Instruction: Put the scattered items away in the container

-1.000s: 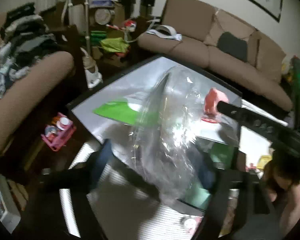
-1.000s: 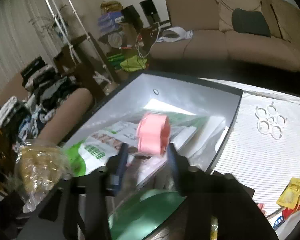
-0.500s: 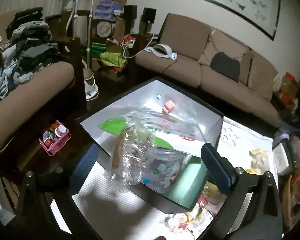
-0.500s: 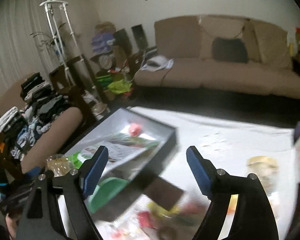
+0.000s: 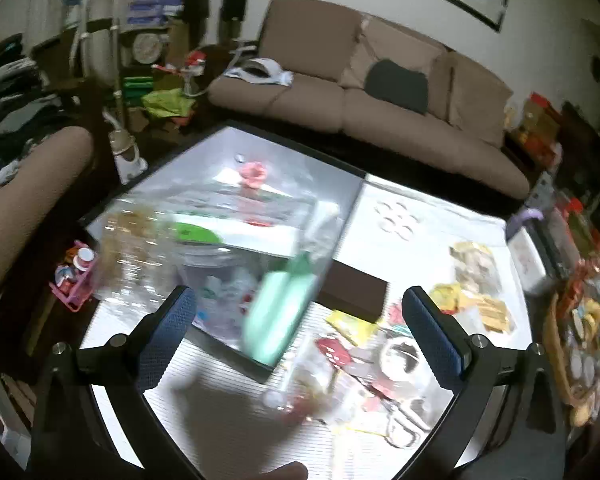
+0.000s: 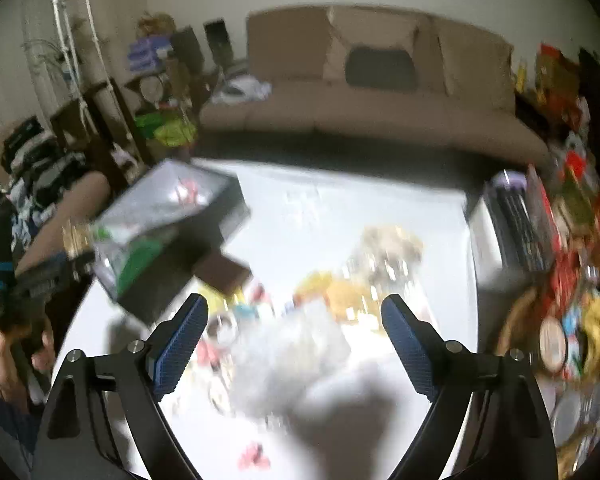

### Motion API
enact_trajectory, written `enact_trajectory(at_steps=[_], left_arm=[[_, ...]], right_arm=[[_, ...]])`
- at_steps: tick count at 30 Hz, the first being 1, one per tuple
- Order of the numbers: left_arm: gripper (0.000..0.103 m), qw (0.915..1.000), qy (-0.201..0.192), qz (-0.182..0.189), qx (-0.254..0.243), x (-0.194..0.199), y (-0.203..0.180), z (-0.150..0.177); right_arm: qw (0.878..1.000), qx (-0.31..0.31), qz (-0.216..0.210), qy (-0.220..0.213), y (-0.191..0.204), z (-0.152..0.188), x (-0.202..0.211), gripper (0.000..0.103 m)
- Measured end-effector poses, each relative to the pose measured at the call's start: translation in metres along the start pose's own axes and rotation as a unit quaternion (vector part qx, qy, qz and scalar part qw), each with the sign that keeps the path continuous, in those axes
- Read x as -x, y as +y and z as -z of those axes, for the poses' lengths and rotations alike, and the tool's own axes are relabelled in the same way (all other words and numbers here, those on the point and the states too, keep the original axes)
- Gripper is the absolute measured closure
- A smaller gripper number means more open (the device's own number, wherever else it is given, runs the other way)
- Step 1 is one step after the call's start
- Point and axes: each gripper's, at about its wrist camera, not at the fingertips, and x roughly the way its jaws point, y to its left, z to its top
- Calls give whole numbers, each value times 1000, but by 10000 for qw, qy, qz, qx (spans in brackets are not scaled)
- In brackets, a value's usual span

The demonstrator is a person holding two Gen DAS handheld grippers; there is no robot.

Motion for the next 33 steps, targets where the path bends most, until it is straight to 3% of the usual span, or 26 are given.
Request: enact_trajectory(at_steps=[2, 5, 9, 14, 16, 19, 21, 33], left_arm=[[0, 10000, 49, -15, -70, -2, -10, 1], [0, 9988, 182, -424, -132, -3, -24, 4], [0, 9970, 175, -732, -182, 18, -32, 7], [0, 9986, -127, -476, 208, 54, -27, 6], [0, 9978, -101, -641, 141, 58, -27, 9], [0, 9939, 36, -1104, -45, 57, -29, 15], [0, 9924, 64, -1226, -33, 58, -28, 17], [0, 9930, -34, -1182, -2, 79, -35, 13]], right_arm=[[9998, -130, 27, 171, -5, 18, -3, 12], [9990, -340, -125, 266, -7, 35, -10, 12], [9986, -202, -406, 268, 9, 29, -24, 12], [9968, 403, -553, -406, 33, 19, -18, 12], [9956, 333, -657, -575, 32, 21, -19, 12], [9946, 235, -874, -512, 28, 25, -25, 12], [9944, 294, -901, -460, 28, 28, -27, 12], [9906, 561, -962, -799, 49, 23, 4, 12]])
